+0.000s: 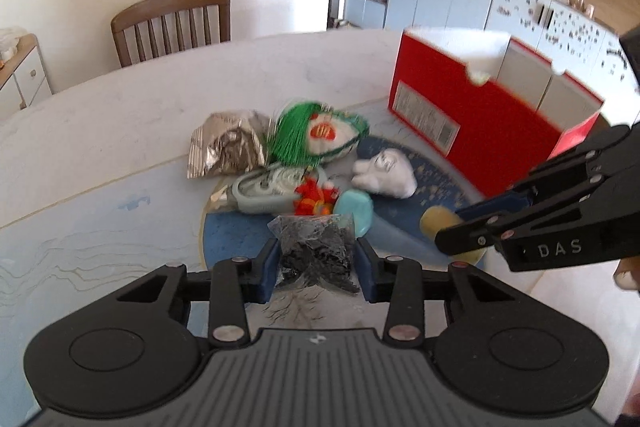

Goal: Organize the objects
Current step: 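Grasp the black mesh bag with the left tool while the right tool grasps the yellow cylinder, then carry the mesh bag and yellow cylinder with both tools into the red box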

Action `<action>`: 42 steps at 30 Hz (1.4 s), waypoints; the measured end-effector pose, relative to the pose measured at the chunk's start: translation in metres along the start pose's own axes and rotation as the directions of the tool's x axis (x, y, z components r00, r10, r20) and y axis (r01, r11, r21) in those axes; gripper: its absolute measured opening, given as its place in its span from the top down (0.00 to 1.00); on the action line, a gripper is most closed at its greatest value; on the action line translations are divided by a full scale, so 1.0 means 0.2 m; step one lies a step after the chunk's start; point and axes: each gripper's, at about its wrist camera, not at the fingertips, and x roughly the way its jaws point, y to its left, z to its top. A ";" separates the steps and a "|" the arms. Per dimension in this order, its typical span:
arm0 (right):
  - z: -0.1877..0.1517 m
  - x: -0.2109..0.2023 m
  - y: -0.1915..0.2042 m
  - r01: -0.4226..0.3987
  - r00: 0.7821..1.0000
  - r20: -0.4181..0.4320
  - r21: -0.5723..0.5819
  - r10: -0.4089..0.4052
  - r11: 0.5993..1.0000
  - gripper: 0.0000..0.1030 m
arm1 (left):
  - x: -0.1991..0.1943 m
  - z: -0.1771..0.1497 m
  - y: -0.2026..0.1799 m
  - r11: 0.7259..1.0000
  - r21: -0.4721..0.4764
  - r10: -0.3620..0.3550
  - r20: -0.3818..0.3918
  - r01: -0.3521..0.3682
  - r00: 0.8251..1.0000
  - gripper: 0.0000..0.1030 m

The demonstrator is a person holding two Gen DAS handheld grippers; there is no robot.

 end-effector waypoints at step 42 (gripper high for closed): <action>0.09 -0.71 -0.99 0.117 0.976 0.174 0.100 -0.133 0.988 0.81 | 0.07 0.59 -0.90 0.993 0.053 -0.113 0.079 0.109 0.991 0.62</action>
